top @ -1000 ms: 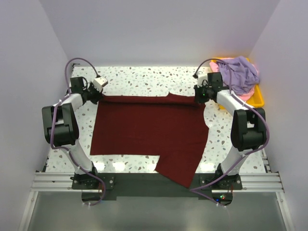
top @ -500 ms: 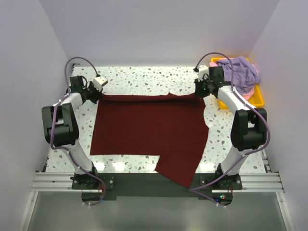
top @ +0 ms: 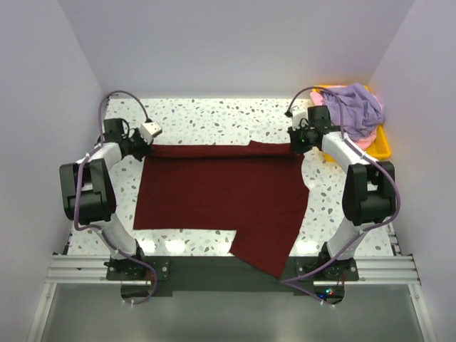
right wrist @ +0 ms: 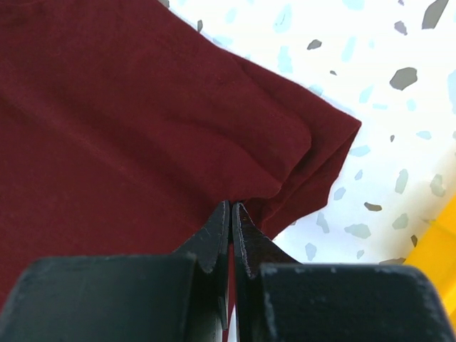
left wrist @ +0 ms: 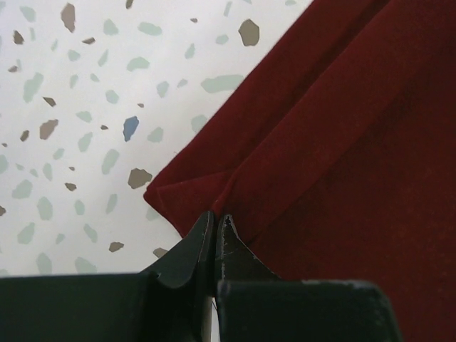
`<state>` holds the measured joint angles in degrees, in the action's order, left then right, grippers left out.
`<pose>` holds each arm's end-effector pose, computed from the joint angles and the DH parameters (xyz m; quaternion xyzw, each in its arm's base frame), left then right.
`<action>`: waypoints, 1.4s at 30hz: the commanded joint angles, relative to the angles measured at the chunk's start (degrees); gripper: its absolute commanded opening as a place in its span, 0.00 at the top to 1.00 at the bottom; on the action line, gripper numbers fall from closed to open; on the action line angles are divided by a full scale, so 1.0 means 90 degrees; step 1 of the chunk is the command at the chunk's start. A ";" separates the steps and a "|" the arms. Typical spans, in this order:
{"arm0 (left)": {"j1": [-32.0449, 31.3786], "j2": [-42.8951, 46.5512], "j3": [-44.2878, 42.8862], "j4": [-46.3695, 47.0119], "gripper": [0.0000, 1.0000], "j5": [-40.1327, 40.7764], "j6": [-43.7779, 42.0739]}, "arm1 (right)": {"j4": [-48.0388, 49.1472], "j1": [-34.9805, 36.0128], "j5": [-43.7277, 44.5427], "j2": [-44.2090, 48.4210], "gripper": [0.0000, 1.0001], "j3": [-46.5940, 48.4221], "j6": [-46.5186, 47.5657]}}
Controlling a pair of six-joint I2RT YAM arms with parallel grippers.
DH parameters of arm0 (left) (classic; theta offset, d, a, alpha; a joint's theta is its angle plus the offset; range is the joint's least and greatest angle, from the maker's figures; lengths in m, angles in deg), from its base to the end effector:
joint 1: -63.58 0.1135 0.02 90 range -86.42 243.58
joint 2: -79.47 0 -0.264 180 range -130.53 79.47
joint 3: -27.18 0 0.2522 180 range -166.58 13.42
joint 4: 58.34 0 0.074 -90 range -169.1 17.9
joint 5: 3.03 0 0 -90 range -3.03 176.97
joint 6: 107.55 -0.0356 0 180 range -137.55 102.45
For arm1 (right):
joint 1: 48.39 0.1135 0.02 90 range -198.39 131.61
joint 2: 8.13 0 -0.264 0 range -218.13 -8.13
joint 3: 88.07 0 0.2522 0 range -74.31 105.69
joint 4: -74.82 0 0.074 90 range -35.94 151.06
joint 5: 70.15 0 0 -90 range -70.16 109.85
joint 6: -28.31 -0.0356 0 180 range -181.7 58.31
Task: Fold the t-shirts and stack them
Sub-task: Fold the tshirt
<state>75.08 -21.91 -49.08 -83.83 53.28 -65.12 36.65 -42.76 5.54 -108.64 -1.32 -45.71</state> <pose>0.3628 0.0537 0.1852 0.3718 0.8266 -0.0784 0.4151 0.3773 0.0460 0.2277 -0.2157 0.9137 0.0881 0.3329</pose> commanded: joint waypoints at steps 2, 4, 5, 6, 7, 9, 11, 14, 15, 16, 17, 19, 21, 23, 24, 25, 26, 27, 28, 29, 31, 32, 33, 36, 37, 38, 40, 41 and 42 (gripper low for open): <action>0.0098 -0.0307 -0.0057 0.0209 1.00 0.0442 -0.0252 | 0.0104 -0.0020 0.0222 -0.0180 1.00 -0.0160 0.0167; 0.0098 -0.0521 -0.0174 0.0219 1.00 0.0511 -0.0251 | 0.0133 -0.0030 0.0203 -0.0248 1.00 -0.0200 0.0147; 0.0098 -0.0590 -0.0213 0.0219 1.00 0.0531 -0.0251 | 0.0133 -0.0020 0.0203 -0.0268 1.00 -0.0229 0.0147; 0.0098 -0.0668 -0.0233 0.0219 1.00 0.0531 -0.0251 | 0.0114 -0.0020 0.0183 -0.0297 1.00 -0.0249 0.0147; 0.0098 -0.0698 -0.0262 0.0209 1.00 0.0560 -0.0271 | 0.0104 -0.0020 0.0164 -0.0297 1.00 -0.0258 0.0147; 0.0089 -0.0718 -0.0272 0.0219 1.00 0.0570 -0.0290 | 0.0056 -0.0030 0.0106 -0.0288 1.00 -0.0259 0.0147; 0.0098 -0.0679 -0.0263 0.0170 1.00 0.0560 -0.0349 | -0.0003 -0.0030 0.0018 -0.0239 1.00 -0.0249 0.0147; 0.0098 -0.0571 -0.0243 0.0170 1.00 0.0531 -0.0330 | -0.0081 -0.0020 -0.0100 -0.0141 1.00 -0.0181 0.0128; 0.0098 -0.0513 -0.0272 0.0170 1.00 0.0511 -0.0320 | -0.0130 -0.0020 -0.0110 -0.0112 1.00 -0.0151 0.0118; 0.0089 -0.0484 -0.0292 0.0170 1.00 0.0453 -0.0262 | -0.0159 -0.0030 -0.0139 -0.0063 1.00 -0.0112 0.0099; 0.0098 -0.0445 -0.0331 0.0160 1.00 0.0433 -0.0251 | -0.0189 -0.0020 -0.0149 -0.0053 1.00 -0.0015 0.0089; 0.0098 -0.0356 -0.0467 0.0180 1.00 0.0346 -0.0154 | -0.0247 -0.0020 -0.0139 0.0005 1.00 0.0083 0.0079; 0.0089 -0.0327 -0.0700 0.0190 1.00 0.0316 -0.0037 | -0.0277 -0.0020 -0.0100 0.0064 1.00 0.0220 0.0108; 0.0098 -0.0347 -0.0877 0.0131 1.00 0.0277 0.0012 | -0.0296 -0.0030 -0.0100 0.0074 1.00 0.0317 0.0118; 0.0089 -0.0395 -0.1013 0.0102 1.00 0.0267 0.0022 | -0.0325 -0.0020 -0.0129 0.0055 1.00 0.0327 0.0128; 0.0098 -0.0415 -0.1044 0.0073 1.00 0.0257 0.0003 | -0.0345 -0.0020 -0.0158 0.0045 1.00 0.0318 0.0118; 0.0098 -0.0415 -0.1073 0.0063 1.00 0.0257 -0.0046 | -0.0355 -0.0010 -0.0188 0.0035 1.00 0.0289 0.0137; 0.0098 -0.0415 -0.1054 0.0072 1.00 0.0257 -0.0075 | -0.0374 -0.0020 -0.0188 0.0016 1.00 0.0250 0.0138; 0.0098 -0.0405 -0.1025 0.0130 1.00 0.0286 -0.0134 | -0.0355 -0.0020 -0.0178 0.0015 1.00 0.0143 0.0167; 0.0089 -0.0386 -0.0986 0.0131 1.00 0.0287 -0.0183 | -0.0345 -0.0010 -0.0178 -0.0004 1.00 0.0093 0.0186; 0.0098 -0.0395 -0.0810 0.0131 1.00 0.0296 -0.0348 | -0.0297 -0.0010 -0.0178 -0.0004 1.00 -0.0053 0.0206; 0.0098 -0.0395 -0.0761 0.0141 1.00 0.0325 -0.0397 | -0.0287 -0.0010 -0.0197 -0.0024 1.00 -0.0092 0.0225; 0.0089 -0.0424 -0.0654 0.0170 1.00 0.0403 -0.0437 | -0.0316 0.0009 -0.0256 -0.0053 1.00 -0.0112 0.0235; 0.0108 -0.0493 -0.0566 0.0073 0.94 0.0501 -0.0612 | -0.0452 0.0039 -0.0353 -0.0092 1.00 -0.0122 0.0342; 0.0118 -0.0483 -0.0565 0.0005 0.93 0.0472 -0.0729 | -0.0501 0.0039 -0.0373 -0.0092 1.00 -0.0093 0.0410; 0.0128 -0.0454 -0.0565 -0.0044 0.90 0.0424 -0.0788 | -0.0627 0.0048 -0.0393 -0.0092 1.00 -0.0054 0.0469; 0.0166 -0.0405 -0.0633 -0.0414 0.82 0.0258 -0.1021 | -0.0842 0.0039 -0.0519 -0.0131 0.92 0.0092 0.0576; 0.0186 -0.0347 -0.0682 -0.0590 0.73 0.0161 -0.1110 | -0.0969 0.0039 -0.0588 -0.0131 0.86 0.0151 0.0741; 0.0244 -0.0308 -0.0799 -0.0959 0.68 0.0073 -0.1227 | -0.1202 0.0039 -0.0617 -0.0141 0.80 0.0219 0.0811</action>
<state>75.32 -27.62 -54.24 -87.28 55.61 -71.24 31.21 -42.28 2.04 -111.24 -2.15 -42.47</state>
